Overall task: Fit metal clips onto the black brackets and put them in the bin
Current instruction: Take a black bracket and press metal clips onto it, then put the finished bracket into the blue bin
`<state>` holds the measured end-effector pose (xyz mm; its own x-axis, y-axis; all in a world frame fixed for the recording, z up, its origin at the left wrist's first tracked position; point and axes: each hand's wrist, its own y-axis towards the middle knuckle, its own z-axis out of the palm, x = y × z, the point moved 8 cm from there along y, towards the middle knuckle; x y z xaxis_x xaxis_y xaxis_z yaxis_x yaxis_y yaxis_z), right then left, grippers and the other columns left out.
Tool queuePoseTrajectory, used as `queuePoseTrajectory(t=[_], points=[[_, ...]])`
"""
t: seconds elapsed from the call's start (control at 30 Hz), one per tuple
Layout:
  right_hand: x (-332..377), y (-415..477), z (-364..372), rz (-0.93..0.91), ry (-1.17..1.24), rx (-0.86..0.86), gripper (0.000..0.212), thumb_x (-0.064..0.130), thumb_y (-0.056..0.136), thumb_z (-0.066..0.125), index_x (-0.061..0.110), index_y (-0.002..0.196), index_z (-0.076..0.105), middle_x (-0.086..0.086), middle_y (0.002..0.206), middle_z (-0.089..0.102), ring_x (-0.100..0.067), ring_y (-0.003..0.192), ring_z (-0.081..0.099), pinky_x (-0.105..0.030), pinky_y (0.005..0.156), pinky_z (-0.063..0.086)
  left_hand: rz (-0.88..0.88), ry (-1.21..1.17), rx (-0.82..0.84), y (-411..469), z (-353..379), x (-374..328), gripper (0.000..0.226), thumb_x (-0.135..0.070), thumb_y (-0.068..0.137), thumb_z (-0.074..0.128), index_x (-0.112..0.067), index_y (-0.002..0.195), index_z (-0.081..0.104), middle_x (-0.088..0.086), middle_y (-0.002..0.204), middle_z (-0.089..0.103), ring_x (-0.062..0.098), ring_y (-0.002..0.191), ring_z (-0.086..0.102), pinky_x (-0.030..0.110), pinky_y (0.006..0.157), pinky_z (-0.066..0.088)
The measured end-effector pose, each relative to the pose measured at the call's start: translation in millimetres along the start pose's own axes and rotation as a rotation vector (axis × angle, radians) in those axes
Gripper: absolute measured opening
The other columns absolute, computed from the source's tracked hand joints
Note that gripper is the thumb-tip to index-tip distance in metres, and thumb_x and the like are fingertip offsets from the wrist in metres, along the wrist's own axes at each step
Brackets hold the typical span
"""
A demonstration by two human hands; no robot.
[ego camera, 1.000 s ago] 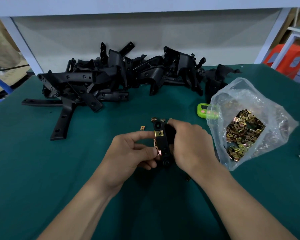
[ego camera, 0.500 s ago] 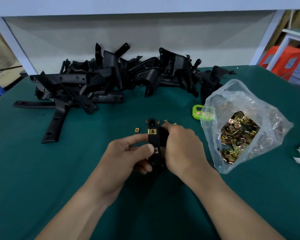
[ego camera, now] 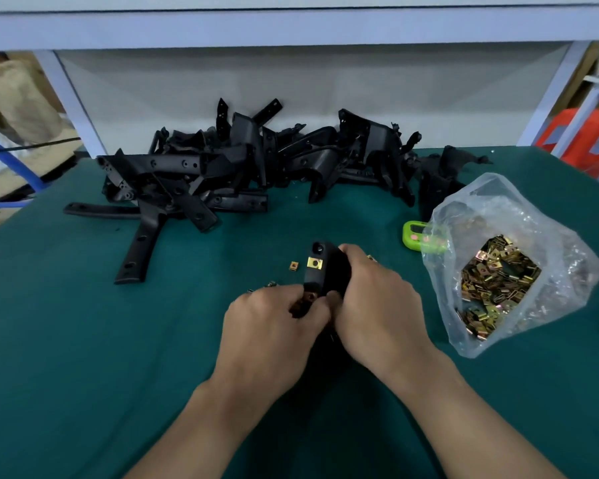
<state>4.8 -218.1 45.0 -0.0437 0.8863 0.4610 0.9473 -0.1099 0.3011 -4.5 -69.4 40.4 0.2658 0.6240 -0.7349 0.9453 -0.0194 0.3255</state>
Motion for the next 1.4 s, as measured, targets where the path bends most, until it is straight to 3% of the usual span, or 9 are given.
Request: queuePoseTrajectory(t=[0.23, 0.33, 0.43, 0.63, 0.8, 0.93, 1.13, 1.27, 1.4], points=[[7.3, 3.3, -3.5, -0.079, 0.087, 0.011, 0.055, 0.022, 0.092, 0.061, 0.034, 0.141, 0.038, 0.014, 0.097, 0.058, -0.021, 0.093, 0.063, -0.036, 0.072, 0.039, -0.027, 0.006, -0.024, 5.3, 2.0, 14.5, 0.04, -0.035, 0.088, 0.069, -0.021, 0.058, 0.046, -0.011, 0.05, 0.048, 0.013, 0.049, 0.039, 0.021, 0.047, 0.029], [12.0, 2.8, -9.5, -0.106, 0.072, 0.022, 0.061, 0.019, 0.094, 0.059, 0.039, 0.146, 0.034, 0.014, 0.092, 0.056, -0.022, 0.089, 0.061, -0.038, 0.073, 0.041, -0.036, -0.06, -0.025, 6.6, -2.1, 16.0, 0.009, -0.03, 0.088, 0.067, -0.039, 0.085, 0.065, -0.018, 0.061, 0.061, 0.003, 0.058, 0.056, 0.014, 0.056, 0.042], [22.0, -7.1, -13.4, -0.134, 0.134, 0.059, 0.054, 0.019, 0.094, 0.061, 0.042, 0.138, 0.039, 0.016, 0.088, 0.055, -0.016, 0.081, 0.055, -0.038, 0.075, 0.047, -0.013, -0.111, -0.083, 7.2, -13.9, 6.7, 0.029, -0.027, 0.087, 0.071, -0.047, 0.108, 0.068, -0.028, 0.081, 0.07, -0.006, 0.079, 0.064, 0.007, 0.068, 0.045], [0.1, -19.9, -65.1, -0.041, 0.468, 0.101, 0.047, 0.021, 0.093, 0.066, 0.045, 0.132, 0.055, 0.022, 0.086, 0.066, 0.007, 0.083, 0.064, -0.009, 0.067, 0.049, 0.068, -0.087, -0.045, 18.2, -26.7, -48.9, 0.027, -0.028, 0.088, 0.072, -0.054, 0.095, 0.07, -0.033, 0.079, 0.069, -0.009, 0.078, 0.064, 0.015, 0.061, 0.047], [-26.0, -53.1, -107.1, 0.099, 0.725, 0.142, 0.01, 0.031, 0.083, 0.067, 0.032, 0.093, 0.064, 0.005, 0.07, 0.066, -0.02, 0.061, 0.057, -0.035, 0.06, 0.043, 0.218, -0.114, -0.108, 29.2, -48.4, -130.8, 0.003, -0.041, 0.087, 0.069, -0.043, 0.089, 0.07, -0.019, 0.067, 0.066, 0.001, 0.06, 0.057, 0.026, 0.053, 0.04], [-69.9, -94.0, -139.7, 0.313, 1.043, 0.018, 0.015, 0.013, 0.091, 0.06, 0.017, 0.102, 0.069, -0.011, 0.085, 0.075, -0.021, 0.059, 0.063, -0.026, 0.052, 0.044, 0.252, -0.261, 0.155, 25.8, -2.7, -192.7, 0.013, -0.033, 0.083, 0.072, -0.02, 0.079, 0.069, 0.004, 0.059, 0.057, 0.008, 0.05, 0.038, 0.028, 0.051, 0.036], [-174.8, -160.3, -192.3, 0.709, 1.299, -0.358, 0.026, 0.001, 0.094, 0.061, -0.007, 0.119, 0.062, -0.015, 0.086, 0.073, -0.021, 0.06, 0.066, -0.023, 0.048, 0.048, -0.045, -0.682, 0.617, -10.1, 122.0, -259.4, 0.041, 0.001, 0.078, 0.074, -0.027, 0.106, 0.063, 0.004, 0.068, 0.073, 0.015, 0.054, 0.06, 0.023, 0.05, 0.048], [-222.9, -208.2, -229.6, 0.779, 1.658, -0.602, 0.029, 0.003, 0.096, 0.053, -0.008, 0.121, 0.065, -0.029, 0.106, 0.073, -0.032, 0.083, 0.076, -0.032, 0.062, 0.061, -0.164, -0.528, 0.838, -40.9, 200.6, -287.2, 0.022, -0.008, 0.071, 0.069, -0.016, 0.092, 0.068, 0.005, 0.072, 0.069, 0.02, 0.063, 0.063, 0.035, 0.065, 0.058], [-253.7, -255.2, -244.6, 0.904, 1.695, -0.69, 0.025, 0.005, 0.1, 0.054, -0.011, 0.117, 0.063, -0.034, 0.104, 0.072, -0.039, 0.091, 0.076, -0.038, 0.062, 0.063, -0.212, -0.442, 1.068, -78.9, 253.0, -311.5, 0.012, -0.002, 0.076, 0.064, -0.007, 0.087, 0.066, 0.006, 0.066, 0.062, 0.016, 0.051, 0.06, 0.024, 0.053, 0.051]])
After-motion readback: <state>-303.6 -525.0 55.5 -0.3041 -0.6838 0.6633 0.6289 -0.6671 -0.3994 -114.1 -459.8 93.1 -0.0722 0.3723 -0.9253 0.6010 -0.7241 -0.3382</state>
